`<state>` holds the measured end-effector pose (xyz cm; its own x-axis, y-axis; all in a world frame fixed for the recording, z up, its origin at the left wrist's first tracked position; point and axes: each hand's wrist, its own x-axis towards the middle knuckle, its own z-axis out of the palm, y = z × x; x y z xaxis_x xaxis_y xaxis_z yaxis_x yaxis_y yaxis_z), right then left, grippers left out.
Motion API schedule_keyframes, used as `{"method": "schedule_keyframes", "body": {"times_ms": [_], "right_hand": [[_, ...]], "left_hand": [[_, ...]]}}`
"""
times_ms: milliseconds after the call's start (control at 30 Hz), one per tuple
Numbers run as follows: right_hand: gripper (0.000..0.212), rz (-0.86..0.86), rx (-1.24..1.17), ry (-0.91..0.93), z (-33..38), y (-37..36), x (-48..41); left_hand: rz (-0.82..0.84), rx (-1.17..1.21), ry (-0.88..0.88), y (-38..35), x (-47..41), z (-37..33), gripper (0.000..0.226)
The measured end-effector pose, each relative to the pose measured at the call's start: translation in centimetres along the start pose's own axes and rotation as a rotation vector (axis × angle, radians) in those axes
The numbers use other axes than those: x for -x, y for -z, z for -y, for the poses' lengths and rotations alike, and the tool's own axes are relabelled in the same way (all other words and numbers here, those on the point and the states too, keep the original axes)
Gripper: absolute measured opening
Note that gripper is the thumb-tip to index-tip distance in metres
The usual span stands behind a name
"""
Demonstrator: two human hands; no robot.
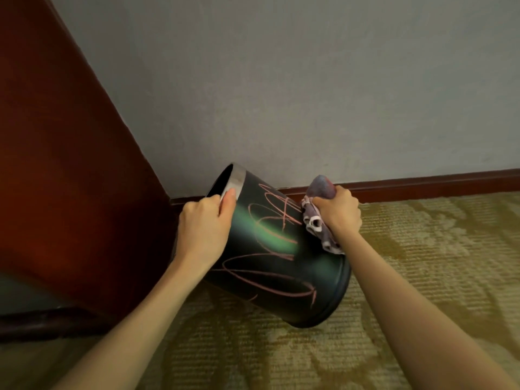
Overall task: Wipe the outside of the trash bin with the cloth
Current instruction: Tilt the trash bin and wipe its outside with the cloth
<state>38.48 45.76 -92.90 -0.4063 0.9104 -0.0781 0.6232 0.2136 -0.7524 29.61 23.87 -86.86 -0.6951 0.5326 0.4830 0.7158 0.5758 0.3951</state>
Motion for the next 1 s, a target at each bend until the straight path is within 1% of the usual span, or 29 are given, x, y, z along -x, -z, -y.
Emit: {"method": "schedule_keyframes", "body": {"times_ms": [133, 233, 300, 400, 467, 567, 633, 733, 800, 900, 1000], "right_hand": [[0.032, -0.126, 0.013, 0.115, 0.1, -0.3, 1.9], [0.034, -0.225, 0.007, 0.229, 0.3, -0.5, 4.2], [0.036, -0.263, -0.038, 0.296, 0.2, -0.6, 6.0], [0.032, -0.295, -0.164, 0.309, -0.6, -0.9, 8.9], [0.029, -0.306, -0.245, 0.288, -1.3, -1.1, 10.4], [0.023, -0.265, -0.307, 0.290, -1.8, -0.8, 10.8], [0.022, -0.247, -0.272, 0.283, -1.5, -0.4, 10.0], [0.023, -0.210, -0.197, 0.209, -0.5, -0.1, 7.7], [0.026, -0.158, -0.132, 0.151, 0.1, -0.1, 5.8], [0.036, -0.055, -0.039, 0.101, 0.4, -0.1, 3.1], [0.041, 0.041, 0.013, 0.053, 0.5, -0.2, 1.2]], "left_hand": [[0.002, 0.009, 0.053, -0.1, -0.4, 0.8, 0.057], [-0.003, 0.005, 0.078, 0.0, -0.5, 1.5, 0.056], [0.003, 0.013, 0.100, 0.0, -0.6, 1.7, 0.057], [0.003, 0.018, 0.118, 0.0, -0.8, 1.8, 0.058], [-0.001, 0.040, 0.075, 0.1, -0.7, 1.7, 0.056], [0.010, 0.089, -0.016, 0.4, -0.3, 1.4, 0.053], [0.016, 0.120, -0.017, 0.6, 0.0, 1.4, 0.053], [0.019, 0.135, 0.002, 0.9, 0.5, 1.5, 0.051], [0.017, 0.135, -0.018, 1.1, 1.0, 1.6, 0.050], [0.011, 0.128, -0.071, 1.4, 1.7, 1.7, 0.047], [0.005, 0.137, -0.025, 1.4, 2.1, 1.9, 0.050]]}}
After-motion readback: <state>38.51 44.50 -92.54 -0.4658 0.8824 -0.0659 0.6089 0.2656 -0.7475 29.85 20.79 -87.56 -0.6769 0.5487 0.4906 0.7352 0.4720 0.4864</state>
